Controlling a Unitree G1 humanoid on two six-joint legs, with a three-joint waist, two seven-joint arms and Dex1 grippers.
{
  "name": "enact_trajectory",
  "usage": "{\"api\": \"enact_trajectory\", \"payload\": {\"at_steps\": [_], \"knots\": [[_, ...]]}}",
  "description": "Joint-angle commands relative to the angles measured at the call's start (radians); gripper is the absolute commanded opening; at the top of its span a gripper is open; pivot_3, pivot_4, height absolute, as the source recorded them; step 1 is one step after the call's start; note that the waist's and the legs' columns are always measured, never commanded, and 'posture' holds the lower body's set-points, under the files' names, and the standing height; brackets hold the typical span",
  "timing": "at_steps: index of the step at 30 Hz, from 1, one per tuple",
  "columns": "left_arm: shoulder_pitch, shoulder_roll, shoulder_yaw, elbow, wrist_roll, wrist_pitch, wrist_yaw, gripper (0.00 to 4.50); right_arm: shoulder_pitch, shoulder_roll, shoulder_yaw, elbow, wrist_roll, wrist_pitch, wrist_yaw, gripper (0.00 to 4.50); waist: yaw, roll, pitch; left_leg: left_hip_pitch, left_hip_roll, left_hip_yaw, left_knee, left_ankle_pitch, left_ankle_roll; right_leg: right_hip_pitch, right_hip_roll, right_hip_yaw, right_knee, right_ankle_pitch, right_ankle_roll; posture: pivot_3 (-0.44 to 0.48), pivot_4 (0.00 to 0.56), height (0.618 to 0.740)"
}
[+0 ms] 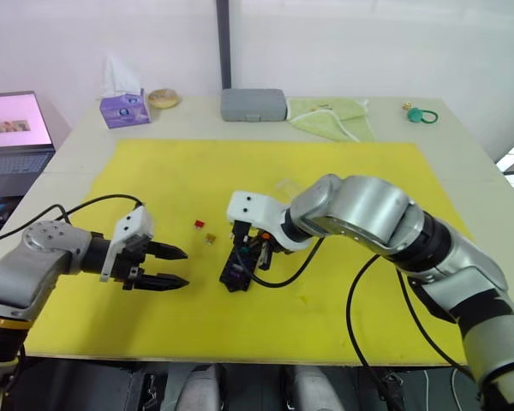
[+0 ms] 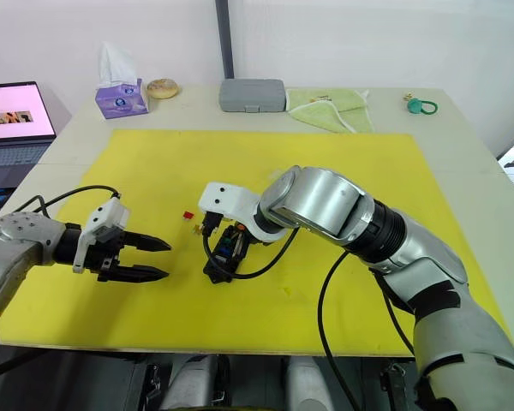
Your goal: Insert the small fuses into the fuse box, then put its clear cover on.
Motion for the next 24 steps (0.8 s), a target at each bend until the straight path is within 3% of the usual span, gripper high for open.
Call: {"api": "enact_trajectory", "payload": {"at_steps": [1, 24], "knots": [[0.006, 0.006, 0.039, -0.033, -0.024, 0.003, 0.005, 3.12, 0.003, 0.004, 0.011, 0.004, -0.014, -0.008, 0.015, 0.03, 0.0, 0.0, 0.0, 0.0, 0.0, 0.0, 0.0, 0.0, 0.0, 0.0, 0.0, 0.0, 0.0, 0.0, 0.0, 0.0, 0.15, 0.737], [0.019, 0.006, 0.038, -0.025, -0.035, -0.003, 0.02, 3.12, -0.002, 0.021, 0.0, 0.007, -0.047, 0.002, 0.049, 0.03, 0.0, 0.0, 0.0, 0.0, 0.0, 0.0, 0.0, 0.0, 0.0, 0.0, 0.0, 0.0, 0.0, 0.0, 0.0, 0.0, 0.15, 0.737]]}}
